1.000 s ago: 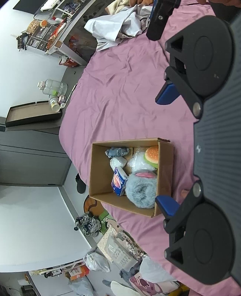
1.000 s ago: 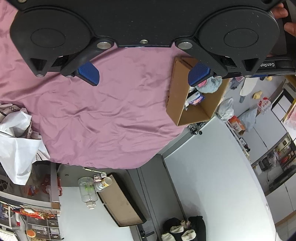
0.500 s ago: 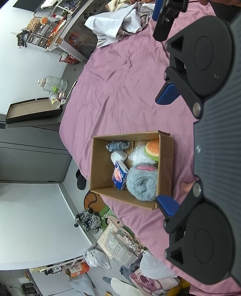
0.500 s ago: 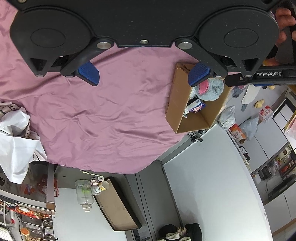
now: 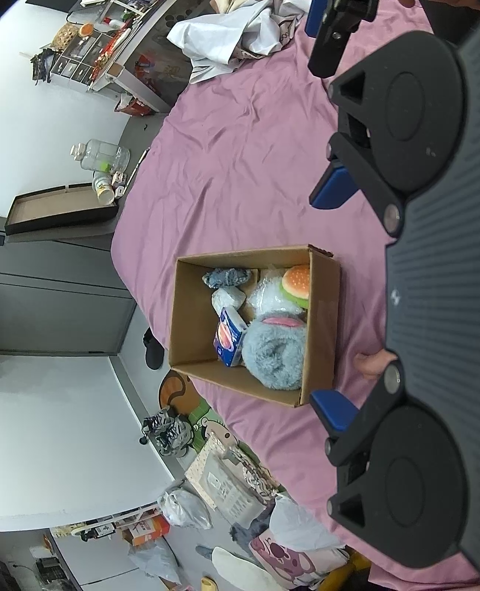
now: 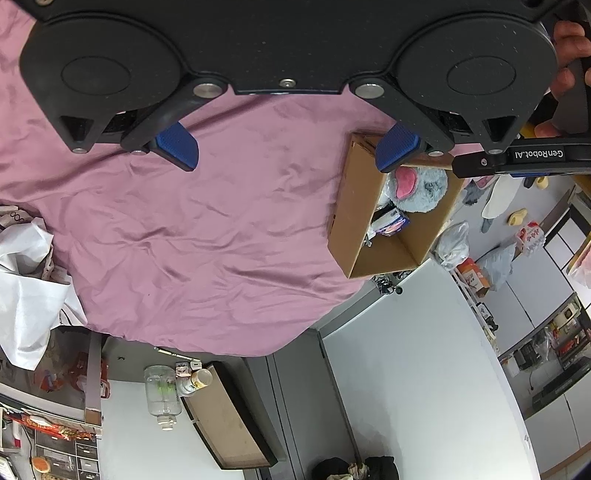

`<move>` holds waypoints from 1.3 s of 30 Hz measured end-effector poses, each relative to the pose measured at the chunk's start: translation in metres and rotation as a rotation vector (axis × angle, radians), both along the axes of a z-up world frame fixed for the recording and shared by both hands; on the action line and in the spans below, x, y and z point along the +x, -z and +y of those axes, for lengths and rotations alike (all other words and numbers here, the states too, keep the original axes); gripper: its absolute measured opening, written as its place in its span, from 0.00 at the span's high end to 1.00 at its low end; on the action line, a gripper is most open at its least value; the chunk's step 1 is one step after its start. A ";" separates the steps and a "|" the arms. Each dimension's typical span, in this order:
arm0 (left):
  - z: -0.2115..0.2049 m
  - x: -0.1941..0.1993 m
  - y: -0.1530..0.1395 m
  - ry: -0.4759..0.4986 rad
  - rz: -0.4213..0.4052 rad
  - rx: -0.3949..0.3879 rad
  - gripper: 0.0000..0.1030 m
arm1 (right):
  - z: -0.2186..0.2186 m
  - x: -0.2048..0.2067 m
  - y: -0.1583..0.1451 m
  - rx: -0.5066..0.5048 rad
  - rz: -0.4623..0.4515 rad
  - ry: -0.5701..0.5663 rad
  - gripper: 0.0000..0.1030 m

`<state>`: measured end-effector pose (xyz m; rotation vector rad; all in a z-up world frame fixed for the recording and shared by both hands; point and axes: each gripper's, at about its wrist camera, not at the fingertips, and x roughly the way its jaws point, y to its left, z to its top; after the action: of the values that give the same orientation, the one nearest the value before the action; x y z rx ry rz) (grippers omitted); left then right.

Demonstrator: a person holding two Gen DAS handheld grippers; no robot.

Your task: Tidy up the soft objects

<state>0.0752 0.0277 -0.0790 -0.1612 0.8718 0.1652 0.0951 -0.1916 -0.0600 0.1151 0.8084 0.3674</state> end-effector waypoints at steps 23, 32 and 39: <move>0.005 0.001 -0.001 -0.009 0.004 0.007 0.00 | 0.005 0.000 0.000 -0.032 -0.006 0.011 0.00; 0.008 0.001 0.001 -0.018 0.021 0.017 0.00 | 0.004 0.002 0.001 -0.037 -0.007 0.017 0.00; 0.009 0.001 0.001 -0.019 0.021 0.017 0.00 | 0.004 0.001 0.001 -0.038 -0.006 0.019 0.00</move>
<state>0.0765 0.0362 -0.0802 -0.1524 0.8902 0.1926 0.0965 -0.1873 -0.0606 0.0858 0.8074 0.3338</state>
